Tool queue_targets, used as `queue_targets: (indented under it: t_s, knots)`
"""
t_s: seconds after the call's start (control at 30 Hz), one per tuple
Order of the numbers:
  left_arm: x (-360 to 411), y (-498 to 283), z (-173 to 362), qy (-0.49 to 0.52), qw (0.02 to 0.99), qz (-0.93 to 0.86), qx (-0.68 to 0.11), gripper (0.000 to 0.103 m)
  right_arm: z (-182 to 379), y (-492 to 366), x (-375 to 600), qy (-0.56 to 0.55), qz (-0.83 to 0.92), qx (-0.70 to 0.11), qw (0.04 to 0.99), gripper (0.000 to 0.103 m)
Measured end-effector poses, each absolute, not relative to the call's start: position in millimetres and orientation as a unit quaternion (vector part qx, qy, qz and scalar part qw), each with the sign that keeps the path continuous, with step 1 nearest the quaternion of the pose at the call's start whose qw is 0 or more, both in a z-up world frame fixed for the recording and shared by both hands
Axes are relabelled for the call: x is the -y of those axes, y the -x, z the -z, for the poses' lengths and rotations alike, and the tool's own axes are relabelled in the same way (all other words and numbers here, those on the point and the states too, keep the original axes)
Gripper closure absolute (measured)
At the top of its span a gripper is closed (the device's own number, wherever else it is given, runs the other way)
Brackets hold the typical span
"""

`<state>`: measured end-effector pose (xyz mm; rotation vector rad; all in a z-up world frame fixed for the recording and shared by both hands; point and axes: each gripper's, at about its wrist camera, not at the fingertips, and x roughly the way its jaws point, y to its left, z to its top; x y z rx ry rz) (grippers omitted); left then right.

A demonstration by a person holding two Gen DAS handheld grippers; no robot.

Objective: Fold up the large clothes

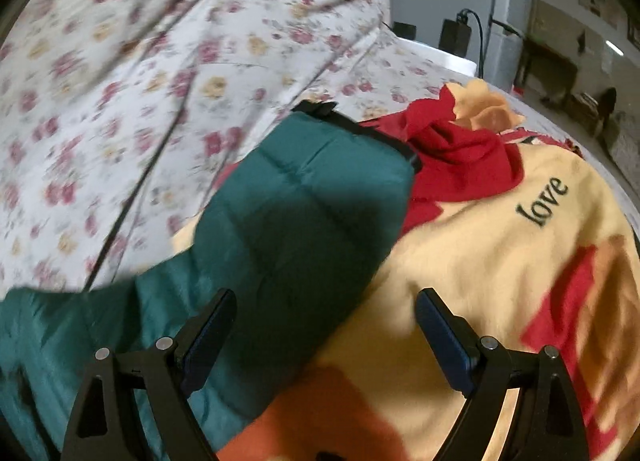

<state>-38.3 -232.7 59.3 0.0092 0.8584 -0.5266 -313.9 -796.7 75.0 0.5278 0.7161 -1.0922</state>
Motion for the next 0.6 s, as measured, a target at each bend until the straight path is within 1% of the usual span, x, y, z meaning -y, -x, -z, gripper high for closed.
queue_targets:
  t_s: [0.07,0.1,0.13,0.17,0.2,0.27,0.33,0.47,0.6]
  knots:
    - [235,37,-57,-0.008,0.875,0.25,-0.414,0.014,-74,313,805,-0.249,0.495,-0.324,0.767,0.014]
    - [235,37,-56,-0.009,0.875,0.25,-0.415,0.014,-73,312,809,-0.253,0.487,-0.323,0.771,0.016]
    - [235,37,-55,-0.01,0.875,0.249,-0.416,0.014,-72,312,812,-0.255,0.483,-0.322,0.773,0.031]
    - [236,37,-55,-0.011,0.874,0.249,-0.417,0.014,-72,312,813,-0.249,0.488,-0.324,0.771,0.048]
    - [236,37,-55,-0.011,0.874,0.248,-0.417,0.014,-74,313,811,-0.239,0.495,-0.324,0.77,0.055]
    - [235,37,-55,-0.009,0.875,0.249,-0.415,0.014,-82,320,809,-0.235,0.485,-0.314,0.782,0.077]
    - [233,38,-58,-0.008,0.877,0.246,-0.412,0.014,-95,328,802,-0.238,0.461,-0.306,0.798,0.088]
    - [226,42,-68,0.0,0.882,0.243,-0.403,0.014,-134,338,772,-0.2,0.428,-0.287,0.833,0.092]
    - [218,45,-76,0.01,0.885,0.237,-0.401,0.014,-176,344,738,-0.179,0.395,-0.257,0.864,0.092]
